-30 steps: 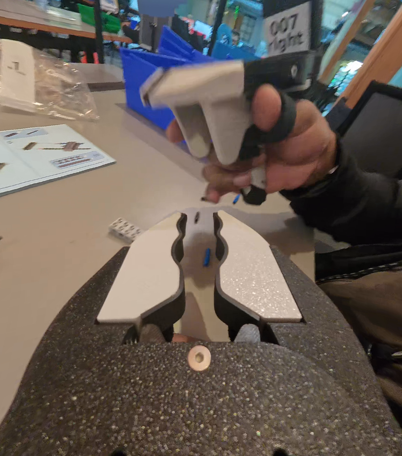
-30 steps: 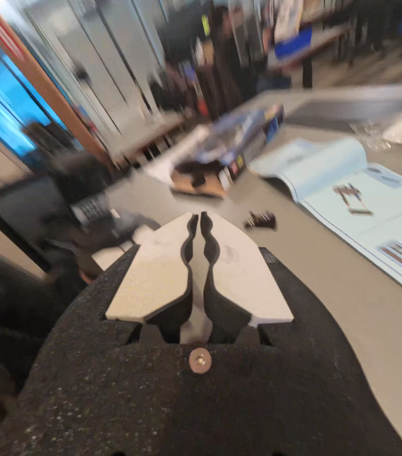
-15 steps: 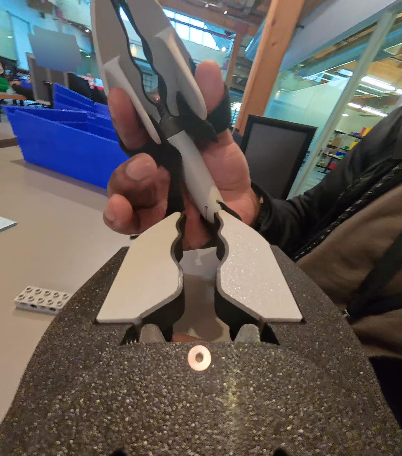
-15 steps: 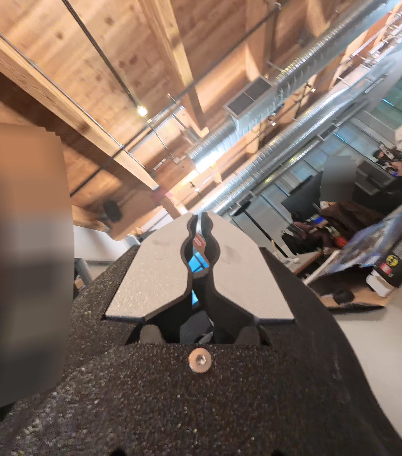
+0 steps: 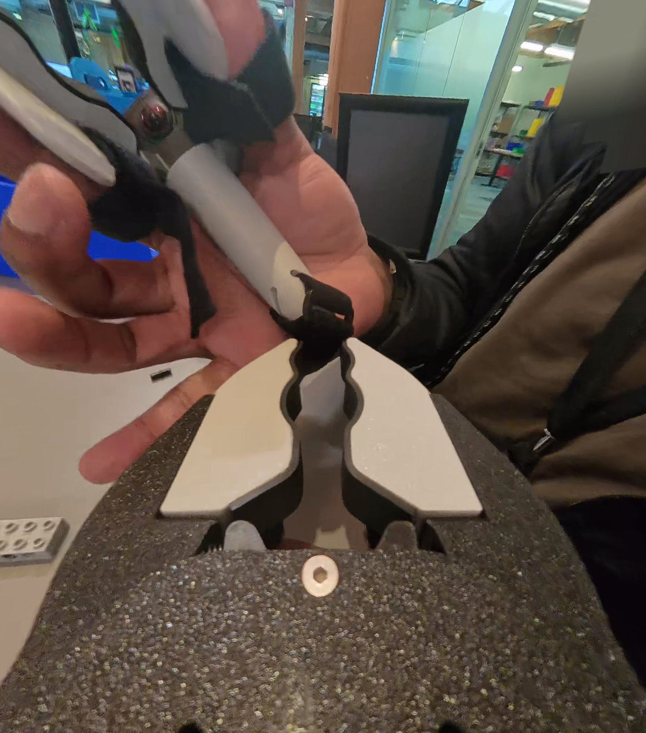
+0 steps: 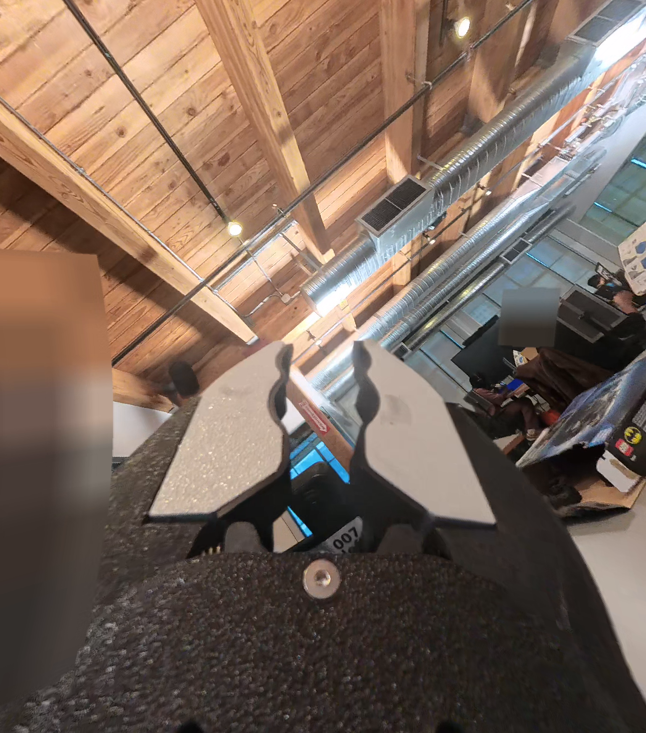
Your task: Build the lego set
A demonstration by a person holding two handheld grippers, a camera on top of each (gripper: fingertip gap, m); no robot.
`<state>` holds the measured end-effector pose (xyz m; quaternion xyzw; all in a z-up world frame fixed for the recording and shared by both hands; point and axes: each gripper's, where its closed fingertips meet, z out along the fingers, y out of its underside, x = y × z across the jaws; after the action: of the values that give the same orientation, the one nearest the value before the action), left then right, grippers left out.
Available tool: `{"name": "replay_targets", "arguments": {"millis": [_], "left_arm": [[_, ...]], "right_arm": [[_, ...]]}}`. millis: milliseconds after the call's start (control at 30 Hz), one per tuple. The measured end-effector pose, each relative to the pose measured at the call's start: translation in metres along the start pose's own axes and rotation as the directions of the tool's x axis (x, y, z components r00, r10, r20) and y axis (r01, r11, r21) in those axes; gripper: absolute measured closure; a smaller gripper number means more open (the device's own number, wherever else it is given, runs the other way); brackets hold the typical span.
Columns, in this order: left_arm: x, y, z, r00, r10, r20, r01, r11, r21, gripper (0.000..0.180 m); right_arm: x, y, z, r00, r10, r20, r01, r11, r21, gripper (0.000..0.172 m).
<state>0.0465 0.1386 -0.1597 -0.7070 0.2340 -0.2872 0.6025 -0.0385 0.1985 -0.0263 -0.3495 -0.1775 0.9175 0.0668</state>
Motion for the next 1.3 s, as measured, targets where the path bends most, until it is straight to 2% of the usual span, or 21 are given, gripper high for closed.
{"name": "replay_targets", "arguments": {"millis": [133, 167, 200, 300, 433, 600, 700, 767, 900, 1000, 1100, 1167, 1300], "left_arm": [[0.009, -0.003, 0.005, 0.976, -0.157, -0.149, 0.161, 0.987, 0.015, 0.176], [0.012, -0.003, 0.009, 0.965, -0.192, -0.178, 0.198, 0.980, 0.015, 0.176], [0.012, -0.005, 0.010, 0.958, -0.207, -0.198, 0.216, 0.976, 0.024, 0.175], [0.009, -0.010, 0.010, 0.946, -0.239, -0.220, 0.255, 0.966, 0.050, 0.175], [0.016, -0.015, 0.011, 0.918, -0.274, -0.286, 0.304, 0.951, 0.065, 0.175], [0.003, -0.012, 0.014, 0.932, -0.295, -0.209, 0.315, 0.946, 0.070, 0.164], [-0.012, -0.009, 0.014, 0.957, -0.275, -0.090, 0.282, 0.956, 0.081, 0.147], [-0.018, -0.011, 0.011, 0.972, -0.233, -0.035, 0.235, 0.967, 0.094, 0.145], [-0.035, -0.012, -0.005, 0.977, -0.190, 0.095, 0.180, 0.978, 0.106, 0.140], [-0.054, -0.011, -0.025, 0.962, -0.157, 0.221, 0.139, 0.986, 0.094, 0.139], [-0.073, 0.001, -0.045, 0.935, -0.118, 0.335, 0.119, 0.993, 0.019, 0.137], [-0.085, 0.013, -0.058, 0.913, -0.087, 0.400, 0.120, 0.991, -0.058, 0.134], [-0.105, 0.028, -0.082, 0.877, -0.012, 0.480, 0.112, 0.977, -0.180, 0.128]], "right_arm": [[-0.009, -0.015, -0.003, 0.997, -0.083, -0.009, 0.083, 0.994, 0.069, 0.125], [-0.015, -0.014, -0.001, 0.995, -0.103, 0.019, 0.102, 0.993, 0.051, 0.128], [-0.018, -0.011, 0.002, 0.993, -0.115, 0.016, 0.115, 0.993, 0.022, 0.123], [-0.030, -0.017, 0.002, 0.969, -0.246, -0.005, 0.246, 0.968, 0.047, 0.124], [-0.038, -0.022, -0.002, 0.957, -0.288, -0.038, 0.290, 0.952, 0.093, 0.128], [-0.019, -0.043, -0.023, 0.933, -0.307, -0.187, 0.340, 0.921, 0.188, 0.144], [-0.013, -0.052, -0.033, 0.903, -0.346, -0.254, 0.397, 0.899, 0.187, 0.147], [-0.017, -0.057, -0.037, 0.872, -0.402, -0.280, 0.456, 0.875, 0.162, 0.151], [-0.016, -0.062, -0.049, 0.735, -0.596, -0.324, 0.608, 0.790, -0.075, 0.167], [0.002, -0.060, -0.069, 0.629, -0.716, -0.304, 0.613, 0.697, -0.373, 0.170], [0.037, -0.056, -0.109, 0.496, -0.825, -0.272, 0.507, 0.529, -0.681, 0.166], [0.060, -0.048, -0.141, 0.445, -0.871, -0.209, 0.380, 0.395, -0.836, 0.163], [0.086, -0.027, -0.175, 0.427, -0.904, -0.035, 0.258, 0.159, -0.953, 0.162]]}}
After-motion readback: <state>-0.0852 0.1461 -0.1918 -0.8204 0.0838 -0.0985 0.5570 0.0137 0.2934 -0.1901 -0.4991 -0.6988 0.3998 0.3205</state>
